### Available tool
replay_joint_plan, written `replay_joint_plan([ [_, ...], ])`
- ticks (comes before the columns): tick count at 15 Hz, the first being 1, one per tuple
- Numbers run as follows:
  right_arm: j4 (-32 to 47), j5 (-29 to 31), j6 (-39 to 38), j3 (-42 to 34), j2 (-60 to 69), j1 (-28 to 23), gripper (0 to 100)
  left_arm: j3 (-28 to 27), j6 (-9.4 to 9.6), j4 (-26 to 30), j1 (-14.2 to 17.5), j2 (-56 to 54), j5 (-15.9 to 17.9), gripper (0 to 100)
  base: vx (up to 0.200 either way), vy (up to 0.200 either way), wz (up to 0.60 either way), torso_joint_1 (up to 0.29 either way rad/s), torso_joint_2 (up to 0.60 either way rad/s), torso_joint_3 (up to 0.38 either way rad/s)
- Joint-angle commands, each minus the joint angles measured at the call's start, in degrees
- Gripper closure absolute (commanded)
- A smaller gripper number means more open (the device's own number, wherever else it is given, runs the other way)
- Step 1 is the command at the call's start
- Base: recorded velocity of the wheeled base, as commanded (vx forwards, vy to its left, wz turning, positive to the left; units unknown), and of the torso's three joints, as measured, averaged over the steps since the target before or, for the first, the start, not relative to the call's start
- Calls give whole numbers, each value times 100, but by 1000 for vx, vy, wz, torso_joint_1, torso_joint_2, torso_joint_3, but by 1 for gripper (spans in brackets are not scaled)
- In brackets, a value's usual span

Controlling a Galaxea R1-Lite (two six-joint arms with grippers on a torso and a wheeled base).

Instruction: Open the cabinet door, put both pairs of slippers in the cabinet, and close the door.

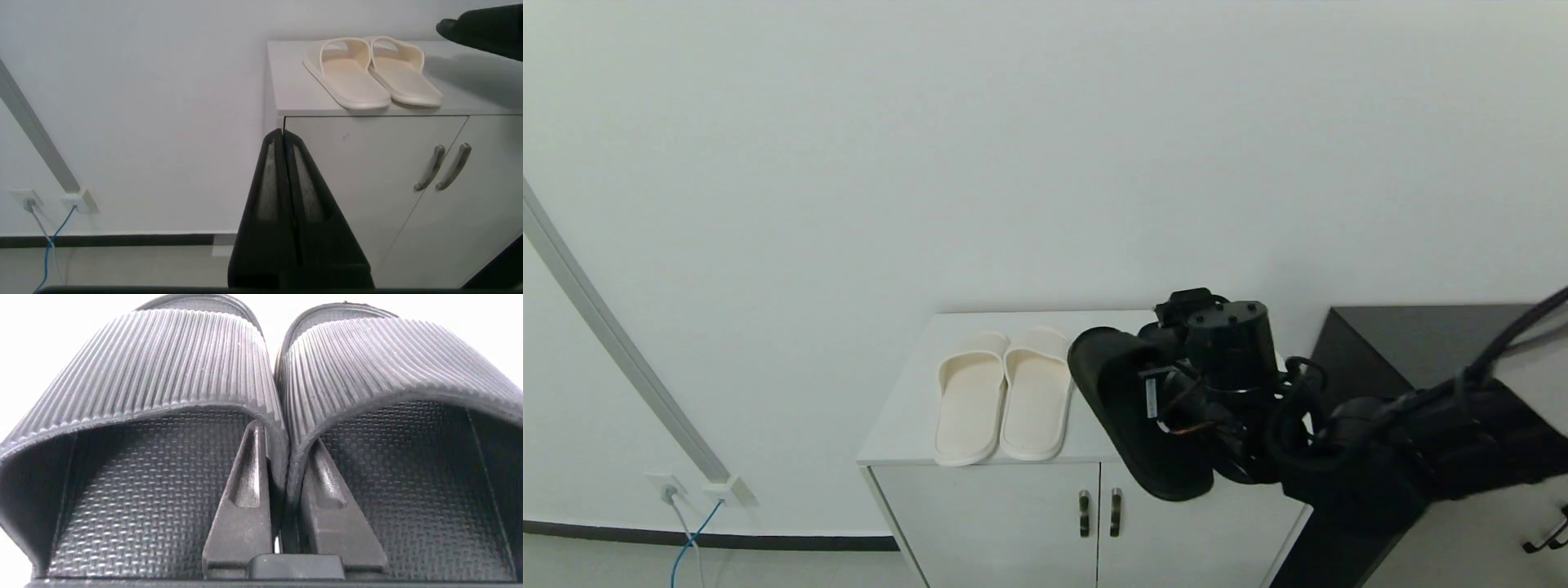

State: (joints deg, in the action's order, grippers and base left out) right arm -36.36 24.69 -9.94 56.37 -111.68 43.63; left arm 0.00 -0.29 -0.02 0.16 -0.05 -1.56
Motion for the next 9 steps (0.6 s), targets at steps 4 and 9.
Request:
replay_joint_plan([
  [4, -327, -2117, 563, -1866, 2010, 427, 100, 0, -23, 2, 2, 5, -2, 100, 0, 0, 0, 0, 0, 0],
  [9, -653, -2873, 1451, -2605, 2449, 453, 100, 0, -32, 2, 2, 5, -20, 100, 0, 0, 0, 0, 0, 0],
])
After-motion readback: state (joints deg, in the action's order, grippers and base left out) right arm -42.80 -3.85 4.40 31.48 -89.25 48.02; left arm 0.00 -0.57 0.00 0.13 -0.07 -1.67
